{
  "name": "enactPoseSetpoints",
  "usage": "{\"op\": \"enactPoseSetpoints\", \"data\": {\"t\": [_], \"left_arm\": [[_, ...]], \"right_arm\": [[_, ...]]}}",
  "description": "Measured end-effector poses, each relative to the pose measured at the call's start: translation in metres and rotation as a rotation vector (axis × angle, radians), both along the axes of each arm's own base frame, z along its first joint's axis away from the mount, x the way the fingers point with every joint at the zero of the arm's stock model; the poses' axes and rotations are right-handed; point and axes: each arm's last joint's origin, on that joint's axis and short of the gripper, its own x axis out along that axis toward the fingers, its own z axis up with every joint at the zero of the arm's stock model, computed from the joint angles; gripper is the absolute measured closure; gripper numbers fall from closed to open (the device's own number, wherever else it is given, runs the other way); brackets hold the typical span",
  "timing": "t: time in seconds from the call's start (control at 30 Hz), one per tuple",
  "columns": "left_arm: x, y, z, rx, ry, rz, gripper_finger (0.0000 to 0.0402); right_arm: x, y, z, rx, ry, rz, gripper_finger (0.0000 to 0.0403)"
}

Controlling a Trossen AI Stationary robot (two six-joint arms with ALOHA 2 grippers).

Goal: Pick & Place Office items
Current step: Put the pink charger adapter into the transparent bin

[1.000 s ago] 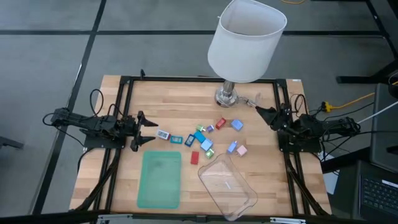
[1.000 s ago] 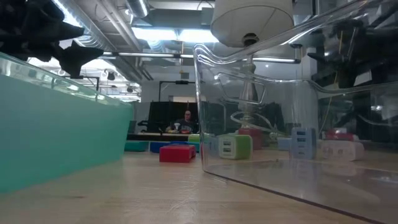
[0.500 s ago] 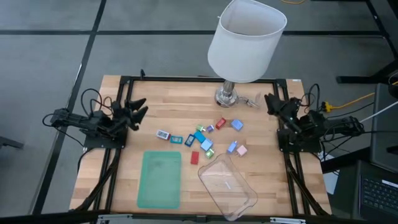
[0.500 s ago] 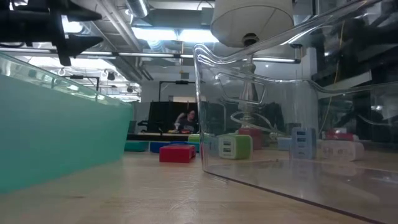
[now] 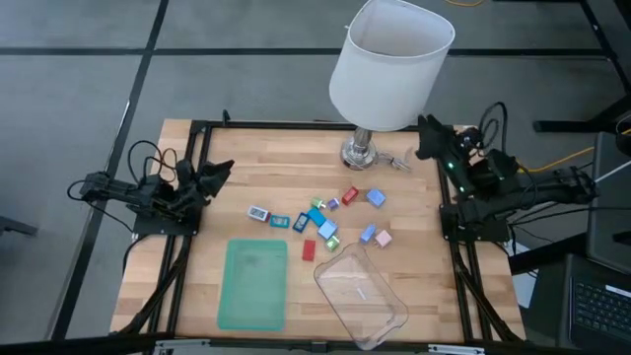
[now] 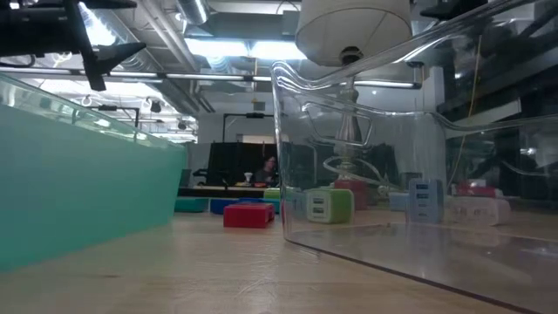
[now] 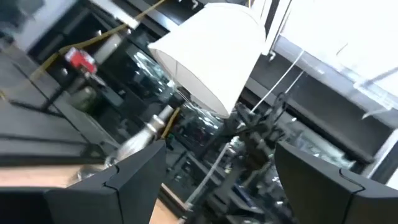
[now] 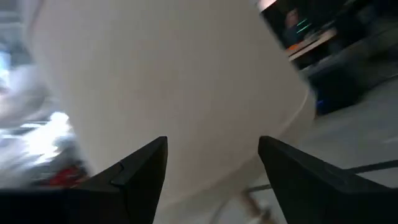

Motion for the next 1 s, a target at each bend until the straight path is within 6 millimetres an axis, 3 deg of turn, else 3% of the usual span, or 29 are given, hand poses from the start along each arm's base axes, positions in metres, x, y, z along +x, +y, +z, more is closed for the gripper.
{"op": "enactPoseSetpoints", "data": {"t": [0.13, 0.3, 0.8, 1.0], "left_arm": [[-0.002, 0.001, 0.002, 0.033, 0.007, 0.058, 0.0107], [-0.003, 0.0, 0.007, -0.064, -0.119, -0.072, 0.0107], [-0.011, 0.002, 0.017, -0.313, -0.388, -0.174, 0.0107], [-0.012, 0.002, 0.021, -0.313, -0.407, -0.196, 0.0107]], "right_arm": [[0.011, -0.001, 0.018, -0.039, 0.064, -0.029, 0.0138], [0.012, -0.001, 0.034, -0.075, 0.047, 0.003, 0.0138], [0.013, -0.001, 0.034, -0.102, 0.075, 0.03, 0.0138], [0.014, 0.0, 0.031, -0.103, 0.113, 0.034, 0.0138]]}}
